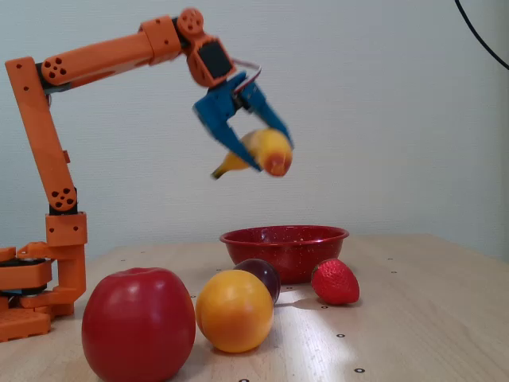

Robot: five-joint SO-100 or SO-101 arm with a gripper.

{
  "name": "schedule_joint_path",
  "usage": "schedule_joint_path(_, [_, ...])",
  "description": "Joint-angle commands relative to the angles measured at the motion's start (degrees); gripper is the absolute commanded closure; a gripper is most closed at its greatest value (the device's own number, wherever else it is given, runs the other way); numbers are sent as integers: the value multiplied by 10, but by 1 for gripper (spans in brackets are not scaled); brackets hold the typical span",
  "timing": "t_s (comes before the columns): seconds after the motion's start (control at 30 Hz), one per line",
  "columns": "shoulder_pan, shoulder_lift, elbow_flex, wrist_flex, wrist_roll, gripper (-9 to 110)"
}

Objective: Put the banana in the red bowl.

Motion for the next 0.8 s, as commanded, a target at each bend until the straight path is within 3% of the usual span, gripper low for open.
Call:
schedule_joint_path(0.0, [30,48,-20,-39,34,101])
schedule_joint_path(0.37, [91,-62,4,-92,98,101])
schedule_joint_path(0.57, [91,-131,-5,-99,105,93])
schedule_joint_path(0.77, [91,-177,-18,-98,98,65])
